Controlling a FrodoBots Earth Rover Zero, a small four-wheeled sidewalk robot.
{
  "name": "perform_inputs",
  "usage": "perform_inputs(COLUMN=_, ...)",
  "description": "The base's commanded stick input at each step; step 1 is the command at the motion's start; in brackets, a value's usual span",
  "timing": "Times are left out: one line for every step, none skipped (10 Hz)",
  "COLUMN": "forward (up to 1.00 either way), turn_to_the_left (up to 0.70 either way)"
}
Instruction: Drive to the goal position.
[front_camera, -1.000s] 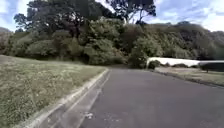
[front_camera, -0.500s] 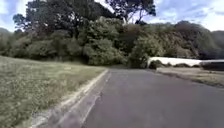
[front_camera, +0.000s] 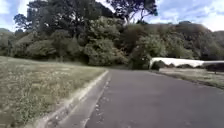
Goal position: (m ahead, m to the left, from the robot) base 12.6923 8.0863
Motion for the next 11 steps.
perform_inputs(forward=0.67, turn_to_the_left=0.00)
perform_inputs(forward=0.66, turn_to_the_left=0.00)
perform_inputs(forward=0.66, turn_to_the_left=0.00)
perform_inputs(forward=0.67, turn_to_the_left=-0.02)
perform_inputs(forward=0.70, turn_to_the_left=-0.03)
perform_inputs(forward=0.70, turn_to_the_left=-0.03)
perform_inputs(forward=0.69, turn_to_the_left=-0.02)
perform_inputs(forward=0.66, turn_to_the_left=-0.17)
perform_inputs(forward=0.64, turn_to_the_left=-0.23)
perform_inputs(forward=0.61, turn_to_the_left=-0.18)
perform_inputs(forward=0.60, turn_to_the_left=-0.10)
